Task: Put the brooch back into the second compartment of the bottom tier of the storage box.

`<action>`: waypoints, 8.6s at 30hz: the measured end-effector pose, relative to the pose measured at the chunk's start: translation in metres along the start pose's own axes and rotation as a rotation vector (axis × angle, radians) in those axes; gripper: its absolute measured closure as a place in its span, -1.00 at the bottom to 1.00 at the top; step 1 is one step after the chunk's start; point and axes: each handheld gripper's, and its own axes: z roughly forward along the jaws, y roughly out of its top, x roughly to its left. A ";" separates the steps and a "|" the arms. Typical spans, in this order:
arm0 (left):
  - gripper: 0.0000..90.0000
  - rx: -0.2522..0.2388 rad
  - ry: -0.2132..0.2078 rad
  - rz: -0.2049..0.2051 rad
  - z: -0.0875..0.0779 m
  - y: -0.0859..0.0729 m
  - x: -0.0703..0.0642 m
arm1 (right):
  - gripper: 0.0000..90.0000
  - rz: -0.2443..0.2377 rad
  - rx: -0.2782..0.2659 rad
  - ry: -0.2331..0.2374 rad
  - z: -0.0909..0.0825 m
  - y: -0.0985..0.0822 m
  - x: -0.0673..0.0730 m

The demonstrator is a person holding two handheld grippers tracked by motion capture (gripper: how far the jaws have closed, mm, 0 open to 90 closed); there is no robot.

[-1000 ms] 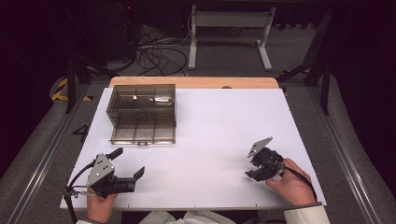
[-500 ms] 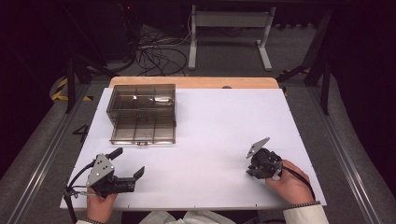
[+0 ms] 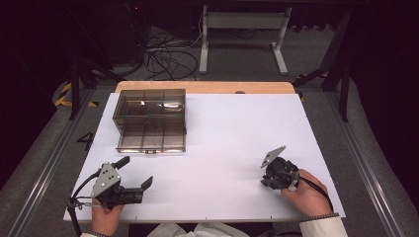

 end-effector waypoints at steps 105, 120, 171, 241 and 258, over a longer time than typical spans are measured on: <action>-0.96 -0.008 0.004 -0.009 -0.001 0.000 0.001 | 0.79 -0.012 -0.874 0.064 -0.023 0.078 0.004; -0.96 -0.004 0.018 -0.014 -0.006 -0.003 0.001 | 0.79 -0.032 -0.860 0.115 -0.009 0.115 0.011; -0.96 -0.008 -0.004 -0.015 -0.005 -0.002 0.002 | 0.79 -0.026 -0.818 0.232 0.056 0.211 0.034; -0.96 -0.003 -0.023 -0.015 -0.003 -0.001 0.003 | 0.78 -0.039 -0.768 0.197 0.126 0.257 0.047; -0.96 -0.004 -0.021 -0.018 -0.004 -0.002 0.003 | 0.53 -0.048 -0.748 0.209 0.126 0.264 0.051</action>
